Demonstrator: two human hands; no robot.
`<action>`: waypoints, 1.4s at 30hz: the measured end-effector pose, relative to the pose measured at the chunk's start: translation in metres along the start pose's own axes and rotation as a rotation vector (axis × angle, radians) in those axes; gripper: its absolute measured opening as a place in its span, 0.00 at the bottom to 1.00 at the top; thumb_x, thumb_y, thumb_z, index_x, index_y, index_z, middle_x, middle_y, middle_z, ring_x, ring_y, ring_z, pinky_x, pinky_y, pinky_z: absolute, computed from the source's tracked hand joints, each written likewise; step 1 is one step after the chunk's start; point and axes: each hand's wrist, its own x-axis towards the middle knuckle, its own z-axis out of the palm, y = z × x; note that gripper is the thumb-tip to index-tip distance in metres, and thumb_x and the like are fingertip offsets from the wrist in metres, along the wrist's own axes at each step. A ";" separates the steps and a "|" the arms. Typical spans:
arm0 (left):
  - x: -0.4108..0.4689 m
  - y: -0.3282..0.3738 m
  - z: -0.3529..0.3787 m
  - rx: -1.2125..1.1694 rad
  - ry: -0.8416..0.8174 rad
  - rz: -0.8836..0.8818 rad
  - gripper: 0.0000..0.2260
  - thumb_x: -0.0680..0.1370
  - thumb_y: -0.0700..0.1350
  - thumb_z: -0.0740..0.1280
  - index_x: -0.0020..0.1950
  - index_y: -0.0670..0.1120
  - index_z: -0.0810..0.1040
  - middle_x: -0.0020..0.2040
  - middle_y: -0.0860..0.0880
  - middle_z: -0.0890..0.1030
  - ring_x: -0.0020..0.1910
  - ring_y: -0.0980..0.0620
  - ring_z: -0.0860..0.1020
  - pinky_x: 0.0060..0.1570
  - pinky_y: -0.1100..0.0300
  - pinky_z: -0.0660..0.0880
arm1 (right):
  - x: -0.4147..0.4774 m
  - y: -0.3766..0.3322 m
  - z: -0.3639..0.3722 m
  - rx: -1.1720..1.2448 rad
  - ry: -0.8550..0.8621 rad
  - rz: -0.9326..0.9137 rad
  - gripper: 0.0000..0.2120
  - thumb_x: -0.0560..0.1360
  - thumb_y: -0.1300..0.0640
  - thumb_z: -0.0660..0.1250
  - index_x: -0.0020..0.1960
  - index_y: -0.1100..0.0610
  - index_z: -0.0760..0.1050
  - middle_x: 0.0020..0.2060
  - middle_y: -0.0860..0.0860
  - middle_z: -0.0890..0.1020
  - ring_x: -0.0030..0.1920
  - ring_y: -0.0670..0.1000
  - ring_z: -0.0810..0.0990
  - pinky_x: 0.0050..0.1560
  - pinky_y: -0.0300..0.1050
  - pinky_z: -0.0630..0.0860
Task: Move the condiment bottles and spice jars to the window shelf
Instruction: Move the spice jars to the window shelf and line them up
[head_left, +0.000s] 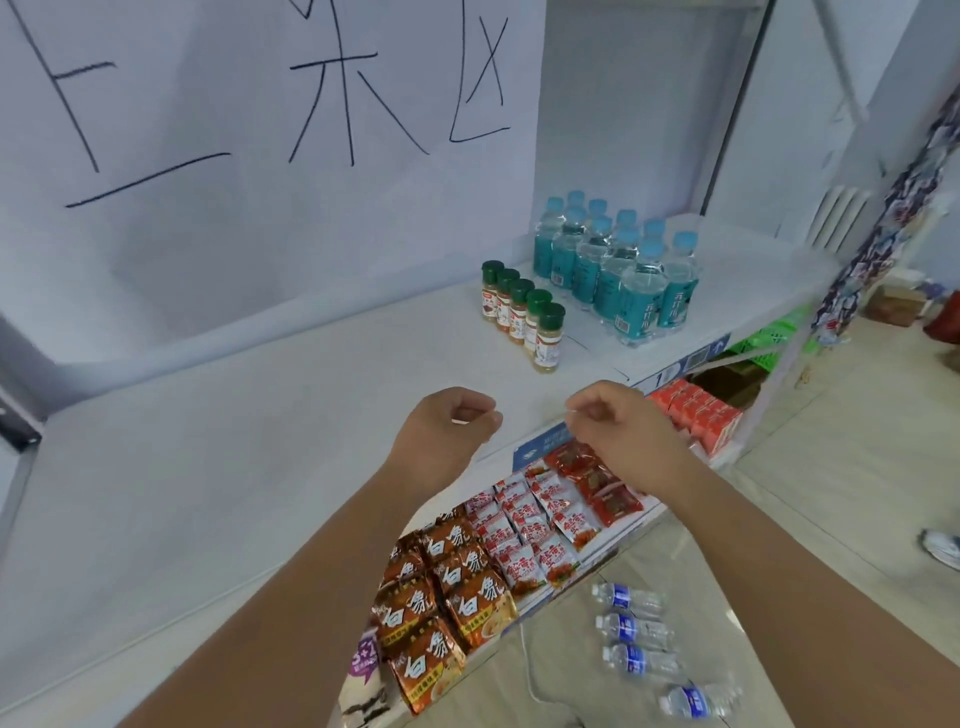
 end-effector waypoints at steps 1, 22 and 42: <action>0.008 0.005 0.005 0.012 0.010 0.003 0.08 0.79 0.53 0.71 0.57 0.55 0.81 0.51 0.57 0.83 0.50 0.55 0.83 0.56 0.51 0.82 | 0.014 0.003 -0.005 0.002 0.012 -0.017 0.06 0.81 0.53 0.68 0.57 0.47 0.79 0.50 0.44 0.83 0.51 0.44 0.81 0.50 0.40 0.76; 0.144 0.053 0.116 0.144 0.385 -0.140 0.28 0.72 0.59 0.76 0.67 0.49 0.75 0.60 0.52 0.78 0.53 0.52 0.78 0.42 0.62 0.71 | 0.189 0.046 -0.042 0.039 -0.221 -0.181 0.15 0.81 0.64 0.63 0.64 0.50 0.77 0.58 0.46 0.83 0.59 0.49 0.82 0.64 0.56 0.79; 0.098 0.047 0.072 0.116 0.641 -0.238 0.19 0.76 0.55 0.74 0.64 0.51 0.78 0.55 0.56 0.82 0.50 0.56 0.81 0.46 0.65 0.72 | 0.217 0.038 0.012 0.163 -0.186 -0.278 0.22 0.74 0.49 0.77 0.62 0.57 0.74 0.51 0.47 0.81 0.48 0.49 0.80 0.43 0.34 0.71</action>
